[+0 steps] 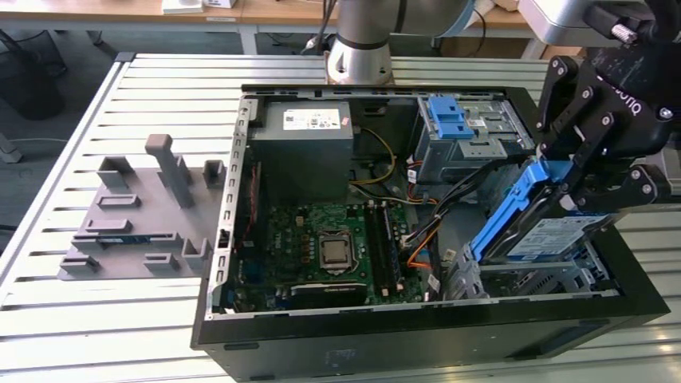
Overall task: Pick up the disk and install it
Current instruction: 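Insert the disk into the insertion slot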
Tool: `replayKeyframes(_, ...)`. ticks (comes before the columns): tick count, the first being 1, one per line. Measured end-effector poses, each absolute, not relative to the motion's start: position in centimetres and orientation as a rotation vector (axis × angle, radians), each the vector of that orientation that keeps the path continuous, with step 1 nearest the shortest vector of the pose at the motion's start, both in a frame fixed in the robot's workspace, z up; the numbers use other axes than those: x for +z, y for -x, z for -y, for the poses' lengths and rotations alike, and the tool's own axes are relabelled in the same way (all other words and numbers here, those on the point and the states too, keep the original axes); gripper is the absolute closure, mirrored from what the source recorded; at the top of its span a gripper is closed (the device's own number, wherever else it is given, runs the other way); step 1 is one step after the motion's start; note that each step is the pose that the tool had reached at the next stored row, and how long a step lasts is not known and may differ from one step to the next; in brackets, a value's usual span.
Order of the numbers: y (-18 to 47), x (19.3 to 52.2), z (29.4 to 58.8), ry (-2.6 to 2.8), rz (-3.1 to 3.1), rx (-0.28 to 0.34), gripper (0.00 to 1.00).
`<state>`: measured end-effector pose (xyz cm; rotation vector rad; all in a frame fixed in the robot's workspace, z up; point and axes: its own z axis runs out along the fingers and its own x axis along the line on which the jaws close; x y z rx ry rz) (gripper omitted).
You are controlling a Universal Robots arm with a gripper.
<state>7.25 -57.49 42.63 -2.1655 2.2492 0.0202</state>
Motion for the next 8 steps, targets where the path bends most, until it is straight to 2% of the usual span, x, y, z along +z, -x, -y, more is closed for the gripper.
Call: replayKeyframes(8,-7.25,42.19,57.49,2.166,-2.249,0.02,0.64)
